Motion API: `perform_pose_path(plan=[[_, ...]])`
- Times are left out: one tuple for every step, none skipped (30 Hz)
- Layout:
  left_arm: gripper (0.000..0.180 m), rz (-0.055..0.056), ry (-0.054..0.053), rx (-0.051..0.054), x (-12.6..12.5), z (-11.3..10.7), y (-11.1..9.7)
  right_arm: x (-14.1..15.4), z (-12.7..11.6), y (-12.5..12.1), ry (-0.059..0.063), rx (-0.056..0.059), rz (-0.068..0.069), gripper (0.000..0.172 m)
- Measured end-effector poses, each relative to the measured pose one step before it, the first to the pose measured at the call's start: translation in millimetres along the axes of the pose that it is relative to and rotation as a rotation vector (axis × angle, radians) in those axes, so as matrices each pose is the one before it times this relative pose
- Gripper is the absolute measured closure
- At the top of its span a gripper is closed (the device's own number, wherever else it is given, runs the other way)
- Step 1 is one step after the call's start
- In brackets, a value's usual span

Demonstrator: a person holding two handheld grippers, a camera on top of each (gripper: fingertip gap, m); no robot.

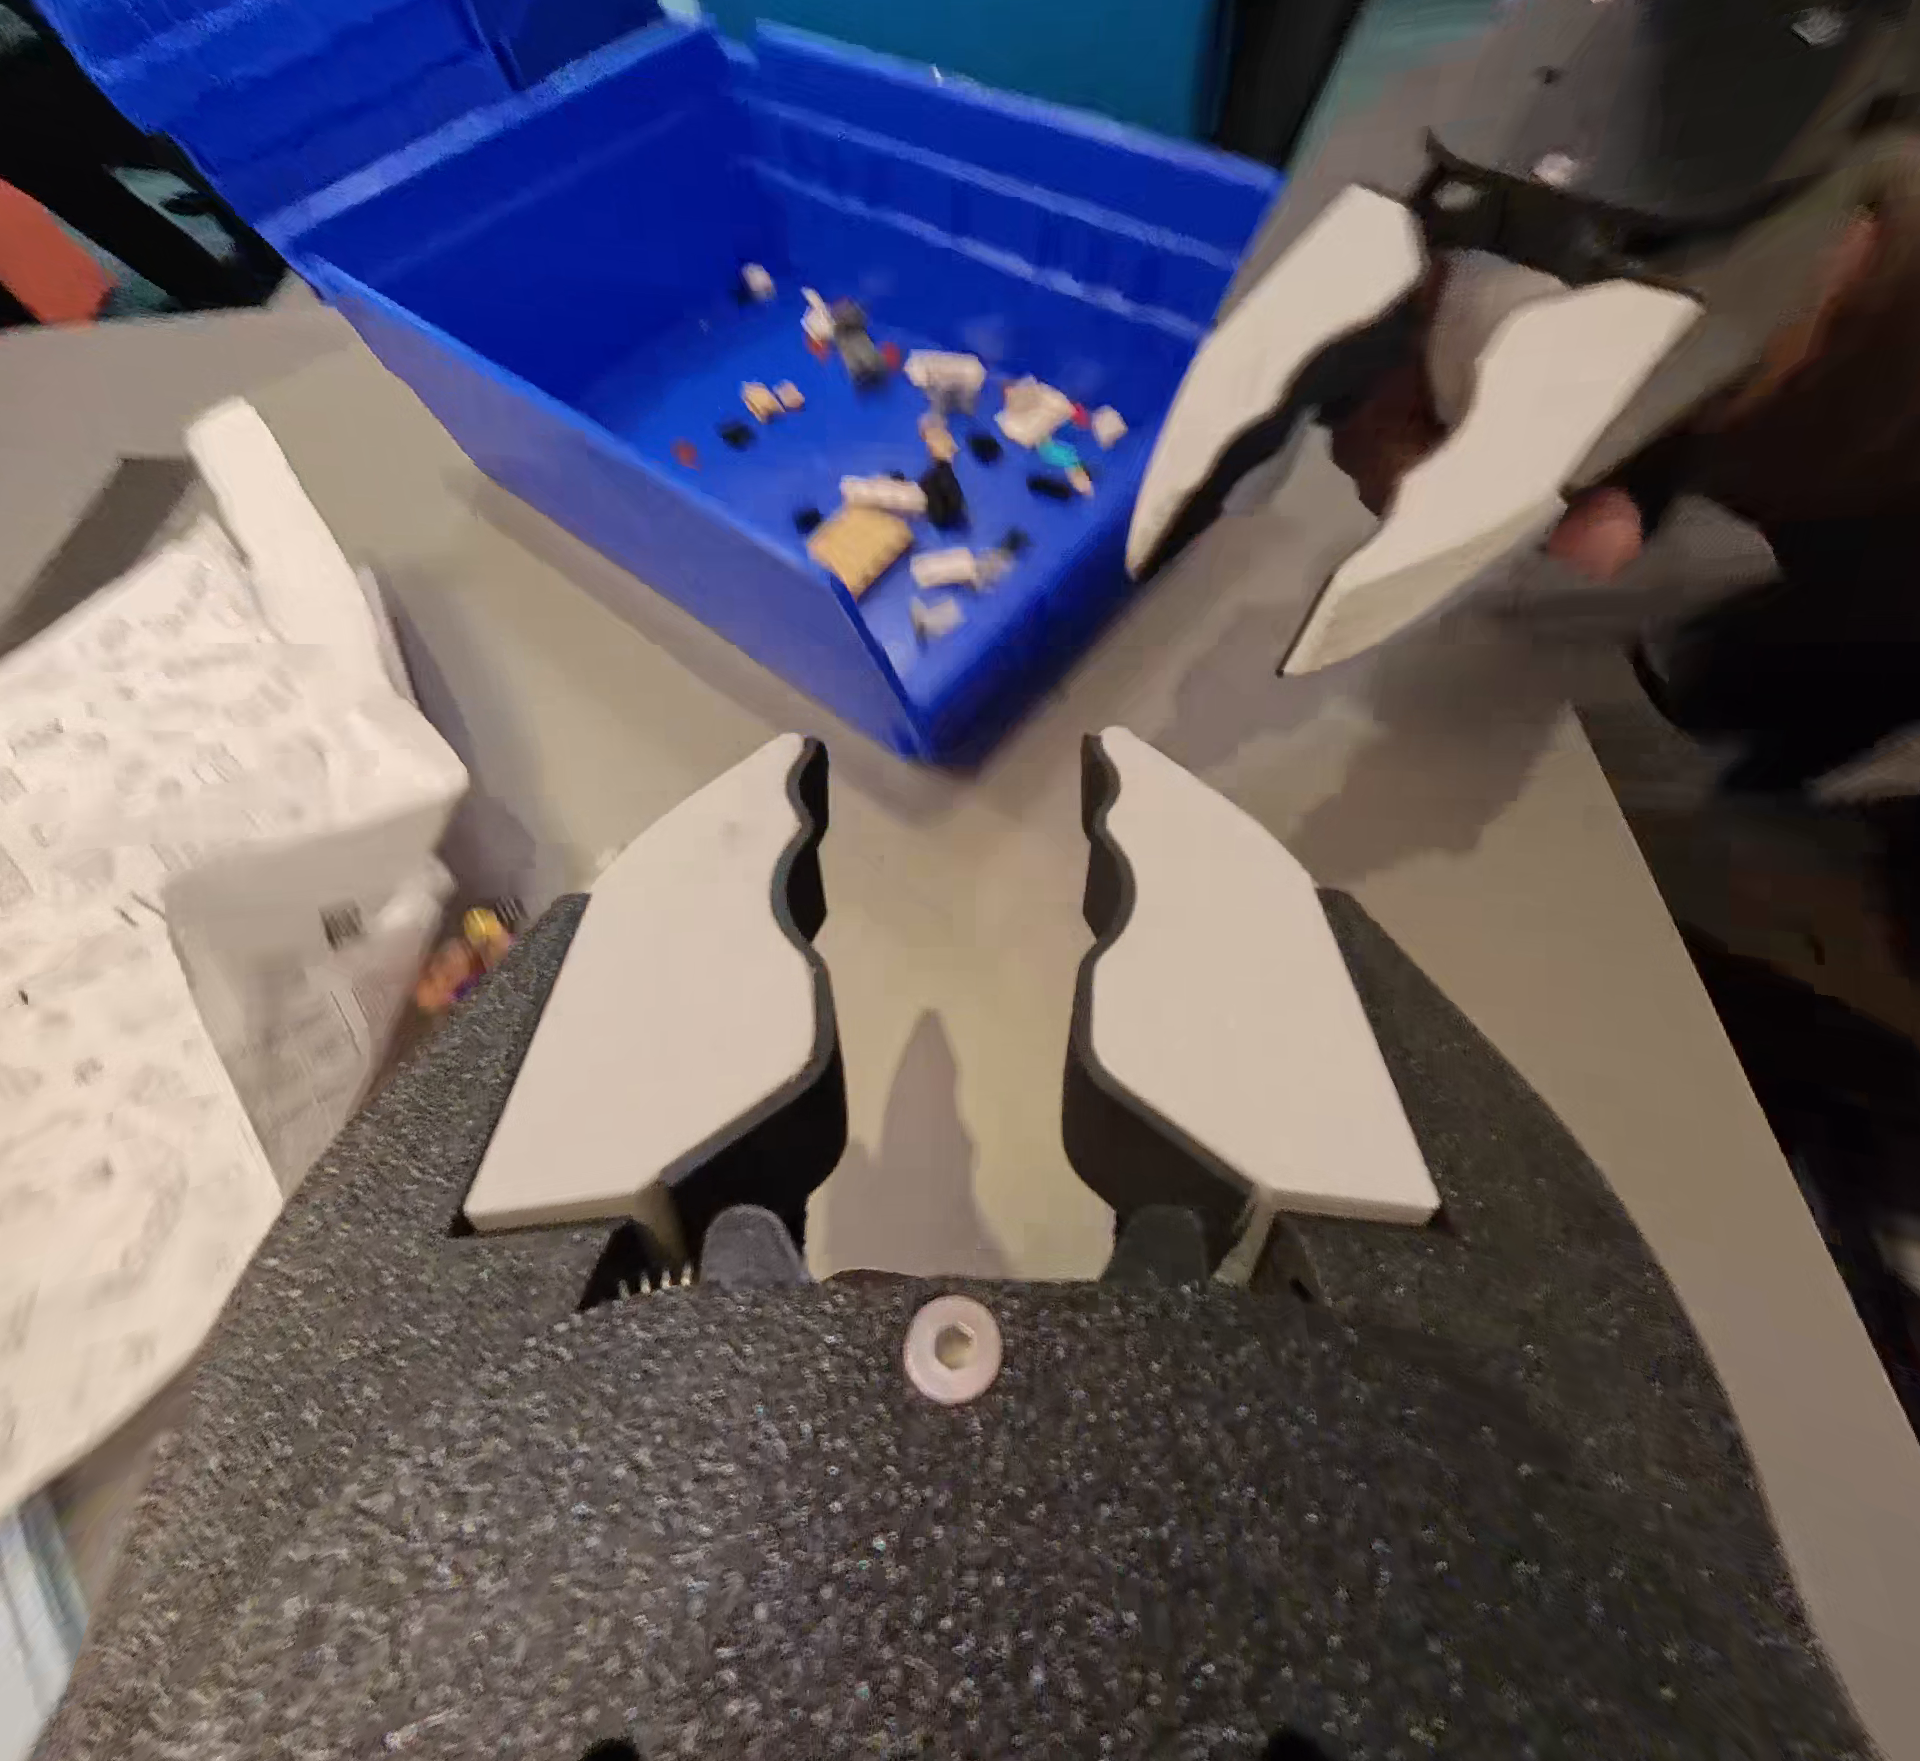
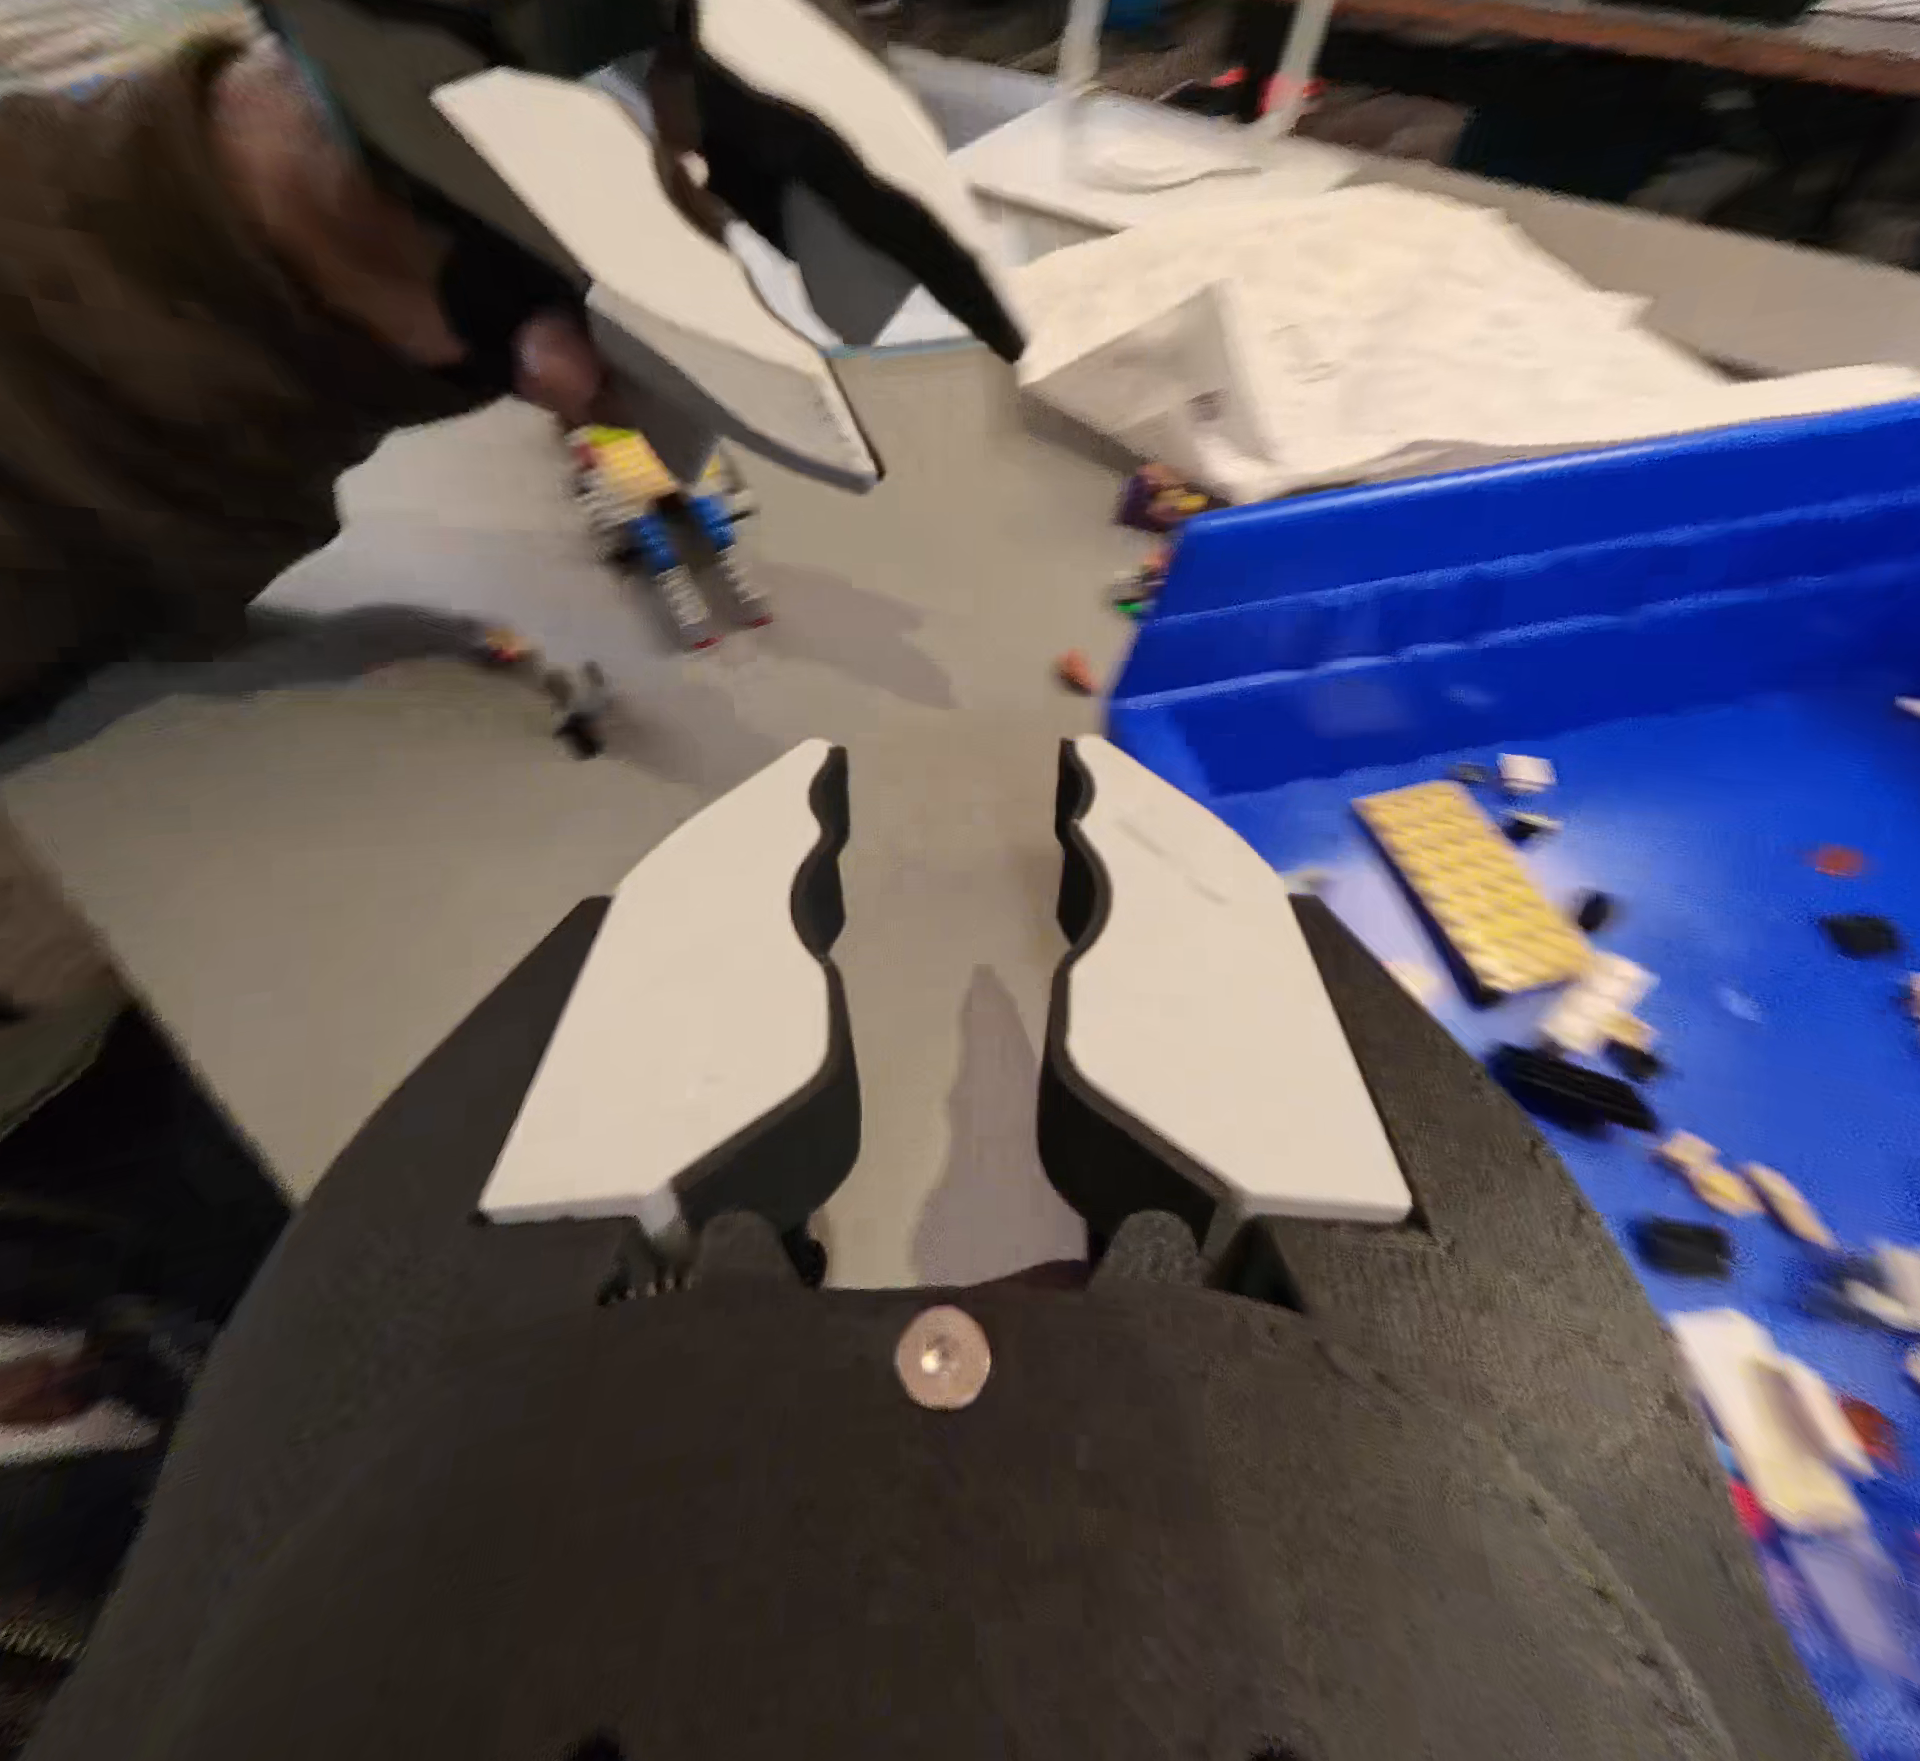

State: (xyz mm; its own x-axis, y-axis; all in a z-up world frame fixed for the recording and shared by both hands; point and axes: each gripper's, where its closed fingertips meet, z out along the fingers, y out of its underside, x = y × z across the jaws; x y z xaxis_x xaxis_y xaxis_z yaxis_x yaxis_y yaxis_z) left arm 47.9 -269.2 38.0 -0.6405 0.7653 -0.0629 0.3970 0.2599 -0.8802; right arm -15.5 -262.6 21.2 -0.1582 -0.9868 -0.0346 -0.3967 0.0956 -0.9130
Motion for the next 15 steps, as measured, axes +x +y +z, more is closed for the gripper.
perform_pose_path(plan=[[0.134,0.0183,0.0364,-0.028,11.61,-11.9,17.14,-19.18,11.19,7.96,-0.0772,-0.0309,-0.0194,0.134],[0.134,0.0147,0.0412,-0.0284,13.56,-9.95,17.9,-17.54,13.61,7.61,-0.0686,-0.0363,-0.0222,0.134],[0.134,0.0084,0.0364,-0.0372,13.38,-7.15,18.65,-15.33,15.1,6.17,-0.0566,-0.0376,-0.029,0.134],[0.135,0.0106,0.0312,-0.0495,12.61,-4.39,19.12,-13.81,15.73,4.55,-0.0498,-0.0386,-0.0378,0.134],[0.135,0.0188,0.0197,-0.053,10.72,-1.76,18.01,-10.91,15.66,2.95,-0.0377,-0.0387,-0.041,0.134],[0.134,0.0233,-0.0011,-0.0507,7.0,0.31,15.05,-7.72,14.85,1.64,-0.0258,-0.0385,-0.0368,0.134],[0.134,0.0198,-0.006,-0.0499,4.8,1.58,12.43,-4.98,13.07,0.13,-0.0165,-0.0338,-0.0277,0.134],[0.134,0.0111,-0.0099,-0.0463,2.18,2.31,9.64,-2.64,10.84,-1.1,-0.0075,-0.0275,-0.0183,0.134],[0.134,0.0032,-0.0149,-0.0384,-0.11,2.54,6.92,-1.05,8.05,-1.22,-0.0012,-0.0263,-0.0141,0.135],[0.135,-0.0019,-0.0124,-0.0335,-0.99,2.8,5.11,-0.3,5.5,-2.1,0.0046,-0.0137,-0.0126,0.136],[0.136,-0.0043,-0.0062,-0.0328,-1.04,3.01,4.21,-0.57,3.74,-1.77,0.0014,-0.0074,-0.0064,0.138],[0.136,-0.0021,-0.0011,-0.0283,-0.66,2.9,3.07,-0.8,2.73,0.12,-0.0027,-0.0128,0.0003,0.14],[0.139,-0.0091,0.0047,0.0108,-0.42,0.82,-2.61,0.02,2.2,2.1,0.0016,-0.0203,-0.0003,0.141],[0.142,-0.0018,0.0066,0.0001,-0.23,1.16,-0.93,0.92,1.35,2.58,0.0078,-0.0188,-0.0037,0.141],[0.15,0.0096,0.0096,-0.0033,0.59,1.28,0.17,0.42,0.59,1.95,0.0045,-0.0126,-0.0037,0.143]])
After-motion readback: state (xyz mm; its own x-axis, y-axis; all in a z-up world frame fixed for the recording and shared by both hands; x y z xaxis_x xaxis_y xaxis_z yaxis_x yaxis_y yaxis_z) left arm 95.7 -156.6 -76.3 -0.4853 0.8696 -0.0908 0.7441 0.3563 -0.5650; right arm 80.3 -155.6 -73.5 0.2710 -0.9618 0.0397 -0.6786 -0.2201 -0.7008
